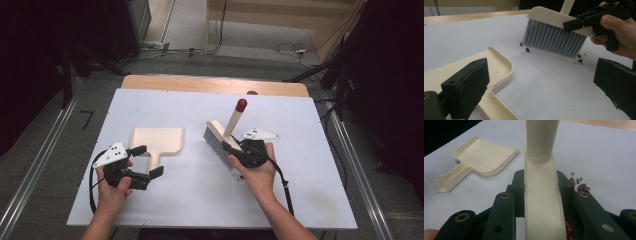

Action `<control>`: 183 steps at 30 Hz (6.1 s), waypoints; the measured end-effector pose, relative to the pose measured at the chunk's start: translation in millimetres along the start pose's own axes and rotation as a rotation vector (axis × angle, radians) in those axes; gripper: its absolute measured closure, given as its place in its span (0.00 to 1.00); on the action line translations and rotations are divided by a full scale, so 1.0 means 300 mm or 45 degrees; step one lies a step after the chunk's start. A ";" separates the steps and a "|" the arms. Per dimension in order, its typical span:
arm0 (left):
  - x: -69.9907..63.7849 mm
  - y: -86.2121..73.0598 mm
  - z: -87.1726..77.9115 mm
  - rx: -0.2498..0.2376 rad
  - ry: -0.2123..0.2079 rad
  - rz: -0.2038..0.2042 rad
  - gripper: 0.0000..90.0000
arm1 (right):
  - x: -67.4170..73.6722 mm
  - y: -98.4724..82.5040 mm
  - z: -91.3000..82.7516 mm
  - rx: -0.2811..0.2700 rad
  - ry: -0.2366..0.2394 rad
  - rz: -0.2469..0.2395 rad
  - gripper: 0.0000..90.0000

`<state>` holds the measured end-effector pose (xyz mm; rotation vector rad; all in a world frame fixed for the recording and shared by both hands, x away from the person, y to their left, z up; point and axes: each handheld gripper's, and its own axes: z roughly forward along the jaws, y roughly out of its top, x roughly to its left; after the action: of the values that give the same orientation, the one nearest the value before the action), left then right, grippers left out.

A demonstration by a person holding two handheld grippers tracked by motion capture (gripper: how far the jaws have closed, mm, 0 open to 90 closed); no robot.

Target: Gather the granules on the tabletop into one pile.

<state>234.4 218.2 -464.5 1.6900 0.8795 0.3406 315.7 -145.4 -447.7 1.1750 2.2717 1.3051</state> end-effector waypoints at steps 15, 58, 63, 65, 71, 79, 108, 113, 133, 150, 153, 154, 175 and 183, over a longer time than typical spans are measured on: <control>0.006 -0.004 -0.001 -0.002 -0.002 -0.006 0.01 | -0.019 0.004 0.092 0.033 -0.122 0.024 0.73; 0.008 -0.007 0.007 0.007 0.016 -0.021 0.01 | -0.237 -0.152 -0.279 0.198 0.548 -0.520 0.72; 0.007 -0.006 0.009 0.015 0.016 -0.019 0.01 | -0.272 -0.164 -0.246 0.188 0.557 -0.526 0.73; 0.006 -0.006 0.010 0.015 0.013 -0.016 0.01 | -0.291 -0.157 -0.230 0.181 0.552 -0.526 0.73; 0.010 -0.007 0.007 0.008 0.014 -0.020 0.01 | -0.319 -0.127 -0.188 0.184 0.532 -0.550 0.73; 0.008 -0.007 0.009 0.011 0.015 -0.016 0.01 | -0.351 -0.092 -0.134 0.168 0.510 -0.563 0.73; 0.008 -0.007 0.008 0.010 0.012 -0.017 0.01 | -0.404 -0.007 -0.011 0.141 0.473 -0.563 0.72; 0.008 -0.007 0.008 0.009 0.010 -0.018 0.01 | -0.408 0.003 0.002 0.140 0.472 -0.570 0.72; 0.008 -0.008 0.010 0.014 0.008 -0.018 0.01 | -0.429 0.037 0.029 0.119 0.448 -0.549 0.72; 0.009 -0.009 0.012 0.023 0.009 -0.018 0.01 | -0.457 0.052 0.052 0.090 0.437 -0.511 0.72; 0.009 -0.009 0.012 0.023 0.009 -0.018 0.01 | -0.453 0.064 0.055 0.095 0.424 -0.525 0.72; 0.009 -0.009 0.012 0.022 0.009 -0.017 0.01 | -0.450 0.068 0.058 0.096 0.423 -0.530 0.72; 0.011 -0.010 0.012 0.024 0.007 -0.015 0.01 | -0.445 0.083 0.047 0.088 0.394 -0.524 0.72; 0.008 -0.010 0.015 0.022 0.006 -0.017 0.01 | -0.389 0.112 -0.006 0.037 0.350 -0.488 0.72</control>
<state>237.7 216.9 -469.1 1.6993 0.8993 0.3285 406.0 -225.9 -437.3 0.5485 2.5484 1.3458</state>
